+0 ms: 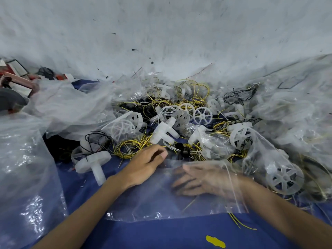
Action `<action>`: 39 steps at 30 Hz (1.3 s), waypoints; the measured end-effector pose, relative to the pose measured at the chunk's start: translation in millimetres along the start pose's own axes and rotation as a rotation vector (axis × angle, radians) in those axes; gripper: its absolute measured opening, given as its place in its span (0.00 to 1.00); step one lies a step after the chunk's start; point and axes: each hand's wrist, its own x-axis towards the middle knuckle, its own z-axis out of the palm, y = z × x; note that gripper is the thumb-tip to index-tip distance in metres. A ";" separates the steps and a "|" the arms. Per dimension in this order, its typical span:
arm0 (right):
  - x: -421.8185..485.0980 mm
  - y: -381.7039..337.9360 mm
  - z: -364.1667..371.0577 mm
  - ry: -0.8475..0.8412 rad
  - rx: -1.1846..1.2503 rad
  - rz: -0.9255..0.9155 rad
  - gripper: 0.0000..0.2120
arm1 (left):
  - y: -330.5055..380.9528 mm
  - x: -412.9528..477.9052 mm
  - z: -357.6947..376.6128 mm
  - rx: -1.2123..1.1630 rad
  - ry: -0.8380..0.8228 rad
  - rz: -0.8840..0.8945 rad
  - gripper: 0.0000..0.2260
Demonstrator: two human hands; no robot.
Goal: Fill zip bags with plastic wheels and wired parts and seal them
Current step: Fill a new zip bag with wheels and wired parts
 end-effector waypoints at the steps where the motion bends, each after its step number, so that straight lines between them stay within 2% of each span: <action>1: -0.8 -6.4 8.8 -0.057 0.075 -0.014 0.18 | 4.4 -1.9 -3.3 0.026 -0.024 0.019 0.12; 2: -5.3 -14.8 13.2 -0.095 0.090 0.020 0.16 | 10.3 -4.5 -6.9 0.062 -0.066 0.044 0.17; 3: -4.6 -16.0 9.5 -0.056 0.133 0.039 0.15 | 17.2 -7.5 -10.1 0.108 -0.120 0.081 0.24; 4: -7.2 -19.6 7.4 -0.025 0.157 0.031 0.15 | 24.6 -10.7 -12.2 0.158 -0.173 0.132 0.31; 5: -9.8 -22.8 7.1 -0.064 0.152 0.005 0.14 | 31.8 -14.4 -13.0 0.197 -0.212 0.187 0.38; 7: -19.8 -33.0 14.4 -0.098 0.005 -0.079 0.01 | 44.1 -20.2 -11.8 0.225 -0.251 0.275 0.44; 9: -31.2 -50.4 21.4 0.021 -0.037 -0.118 0.24 | 50.1 -24.3 -10.3 0.244 -0.240 0.342 0.46; 10: -35.8 -56.2 21.7 0.078 -0.037 -0.113 0.33 | 50.1 -25.4 -10.3 0.260 -0.218 0.357 0.46; 11: -38.5 -64.7 21.7 -0.005 -0.094 -0.111 0.34 | 48.7 -26.0 -10.1 0.263 -0.189 0.352 0.45; 13: -33.4 -76.9 21.0 -0.235 -0.217 -0.136 0.18 | 41.7 -27.2 -9.6 0.214 -0.127 0.293 0.40; 14: -33.9 -81.2 17.7 -0.239 -0.306 -0.149 0.13 | 36.6 -27.6 -8.8 0.175 -0.100 0.251 0.36; 17: -31.6 -97.5 -0.6 -0.108 -0.635 -0.143 0.04 | 19.0 -27.3 -7.1 0.145 -0.051 0.168 0.25; 18: -30.8 -104.5 -6.6 -0.090 -0.726 -0.185 0.05 | 13.8 -26.6 -7.2 0.148 -0.053 0.152 0.22; 20: -18.6 -112.7 -18.2 0.059 -0.641 -0.281 0.06 | 5.6 -24.7 -7.8 0.112 -0.052 0.122 0.18; 21: -11.4 -115.7 -21.9 0.199 -0.572 -0.323 0.04 | 2.7 -23.8 -8.0 0.080 -0.036 0.115 0.15; 23: 6.5 -117.5 -22.1 0.411 -0.441 -0.411 0.07 | -2.9 -22.4 -9.2 0.005 0.021 0.111 0.09; 25: 22.1 -122.3 -8.3 0.403 -0.378 -0.417 0.08 | -6.6 -22.7 -12.0 -0.082 0.074 0.094 0.09; 27: 35.4 -121.4 7.9 0.331 -0.565 -0.337 0.05 | -10.9 -23.1 -14.4 -0.139 0.114 0.064 0.10; 29: 46.7 -116.0 18.5 0.344 -0.783 -0.291 0.11 | -14.6 -23.5 -15.1 -0.160 0.156 0.049 0.13; 31: 52.1 -110.1 23.8 0.371 -0.829 -0.231 0.15 | -14.8 -24.2 -14.7 -0.168 0.196 0.062 0.18; 34: 51.6 -102.4 30.0 0.382 -0.814 -0.293 0.15 | -17.3 -23.6 -13.0 -0.142 0.225 0.098 0.20; 39: 46.5 -111.0 21.6 0.480 -0.878 -0.442 0.10 | -25.4 -21.7 -12.1 -0.110 0.260 0.117 0.13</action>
